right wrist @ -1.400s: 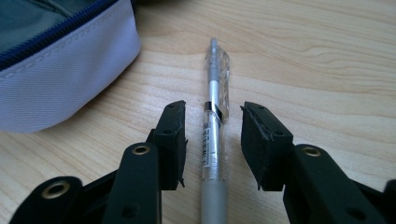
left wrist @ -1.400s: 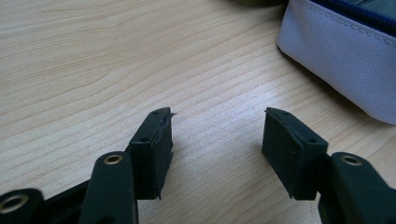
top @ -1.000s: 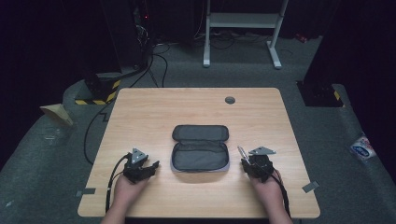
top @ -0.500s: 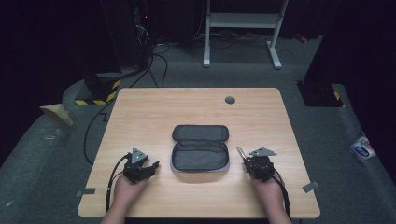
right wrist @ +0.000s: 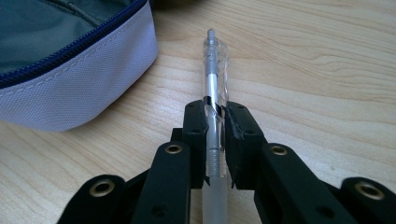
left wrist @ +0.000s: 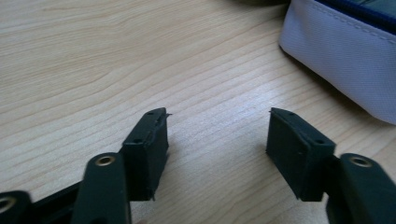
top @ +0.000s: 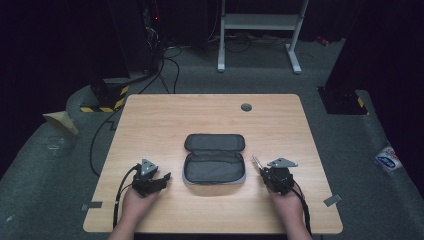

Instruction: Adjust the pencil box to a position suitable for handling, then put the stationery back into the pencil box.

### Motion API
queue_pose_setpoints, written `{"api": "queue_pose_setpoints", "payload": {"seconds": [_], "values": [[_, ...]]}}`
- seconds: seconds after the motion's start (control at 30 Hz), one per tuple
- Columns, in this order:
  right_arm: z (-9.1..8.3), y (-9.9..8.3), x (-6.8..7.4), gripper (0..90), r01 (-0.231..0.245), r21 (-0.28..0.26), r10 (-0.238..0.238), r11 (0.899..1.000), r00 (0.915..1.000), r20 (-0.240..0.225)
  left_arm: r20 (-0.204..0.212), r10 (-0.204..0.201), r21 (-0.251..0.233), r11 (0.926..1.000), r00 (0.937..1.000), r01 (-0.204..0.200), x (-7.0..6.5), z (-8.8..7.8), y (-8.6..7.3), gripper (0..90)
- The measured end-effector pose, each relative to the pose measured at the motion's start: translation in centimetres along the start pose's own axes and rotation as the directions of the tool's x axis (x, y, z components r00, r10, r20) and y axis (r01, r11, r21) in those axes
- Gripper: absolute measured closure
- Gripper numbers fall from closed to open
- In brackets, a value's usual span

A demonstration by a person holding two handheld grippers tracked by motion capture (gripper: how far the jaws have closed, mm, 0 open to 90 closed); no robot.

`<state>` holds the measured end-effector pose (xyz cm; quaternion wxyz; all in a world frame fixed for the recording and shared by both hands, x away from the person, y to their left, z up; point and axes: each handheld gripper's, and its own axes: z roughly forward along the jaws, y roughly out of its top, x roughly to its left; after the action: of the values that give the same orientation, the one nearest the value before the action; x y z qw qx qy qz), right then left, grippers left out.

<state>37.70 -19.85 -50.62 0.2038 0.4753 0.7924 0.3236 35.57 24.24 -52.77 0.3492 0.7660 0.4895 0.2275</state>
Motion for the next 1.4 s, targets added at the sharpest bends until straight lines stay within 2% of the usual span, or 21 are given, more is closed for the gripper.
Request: {"api": "queue_pose_setpoints", "payload": {"seconds": [0.17,0.5,0.93,1.07,1.3,1.4], "values": [[-0.3,0.0,0.0,78.4,-0.013,-0.011,0.013,1.0,0.9999,0.001,0.001,-0.003,0.001,1.0,1.0,0.003,0.0,0.0,0.0,36.0],[-0.6,0.3,0.4,78.5,-0.008,-0.031,0.008,0.999,1.0,-0.002,0.0,-0.001,0.006,1.0,1.0,0.001,0.0,0.0,0.0,33.8],[-1.2,0.4,0.0,78.4,-0.021,-0.032,0.021,0.999,0.9998,0.0,0.005,0.001,0.003,1.0,1.0,-0.001,0.0,0.1,0.1,33.7],[-1.6,0.9,-0.2,78.4,-0.023,-0.047,0.023,0.999,0.9997,0.002,0.006,0.002,0.003,1.0,1.0,-0.002,0.0,0.1,0.1,33.7],[-2.3,2.3,-0.2,78.4,0.004,-0.085,-0.005,0.996,0.9998,-0.017,0.005,0.002,0.004,1.0,1.0,-0.002,0.0,0.1,0.1,33.7],[-2.8,3.0,-0.4,78.4,-0.001,-0.104,-0.002,0.995,0.9996,-0.028,0.003,0.002,0.004,1.0,1.0,-0.002,0.0,0.1,0.1,33.7]]}}
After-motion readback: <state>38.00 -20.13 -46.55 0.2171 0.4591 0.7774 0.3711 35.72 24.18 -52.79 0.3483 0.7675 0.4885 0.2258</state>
